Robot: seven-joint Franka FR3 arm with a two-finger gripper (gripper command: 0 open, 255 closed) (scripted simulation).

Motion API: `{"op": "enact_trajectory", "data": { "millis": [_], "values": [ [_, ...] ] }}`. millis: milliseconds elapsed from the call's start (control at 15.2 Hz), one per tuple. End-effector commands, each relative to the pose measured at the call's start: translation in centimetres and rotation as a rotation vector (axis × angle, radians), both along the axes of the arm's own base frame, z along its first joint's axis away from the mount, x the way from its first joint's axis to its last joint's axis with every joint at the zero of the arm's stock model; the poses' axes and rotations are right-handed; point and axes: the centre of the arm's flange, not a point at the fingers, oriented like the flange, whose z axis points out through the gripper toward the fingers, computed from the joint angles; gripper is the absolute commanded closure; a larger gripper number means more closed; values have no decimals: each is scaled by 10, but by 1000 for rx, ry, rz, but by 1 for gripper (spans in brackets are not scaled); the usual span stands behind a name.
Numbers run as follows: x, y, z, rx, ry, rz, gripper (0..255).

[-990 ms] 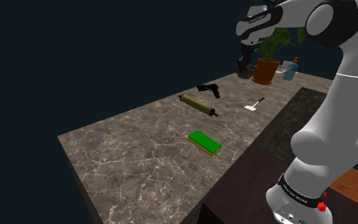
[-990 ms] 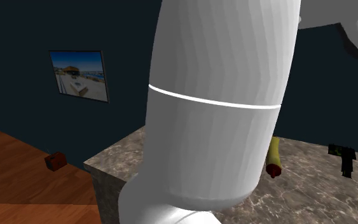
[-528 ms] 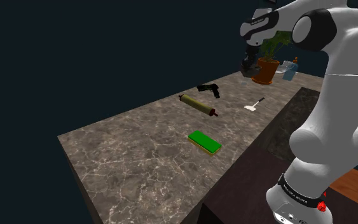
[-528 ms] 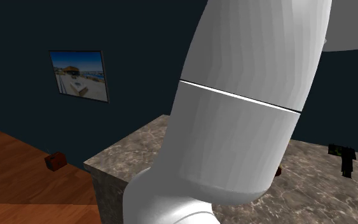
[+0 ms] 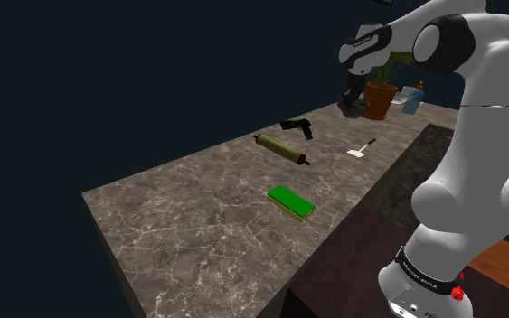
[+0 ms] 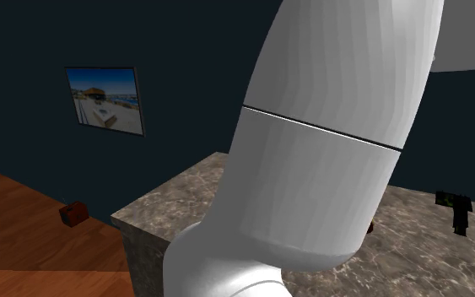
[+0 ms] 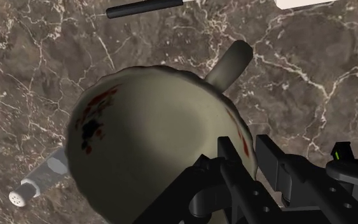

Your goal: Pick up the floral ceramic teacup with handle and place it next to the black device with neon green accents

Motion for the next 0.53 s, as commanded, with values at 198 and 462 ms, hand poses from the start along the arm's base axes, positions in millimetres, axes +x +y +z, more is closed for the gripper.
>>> {"op": "enact_trajectory", "data": {
  "millis": [198,462],
  "values": [
    [0,0,-26,-1,-1,0,255],
    [0,0,-47,-1,-1,0,255]
  ]
}}
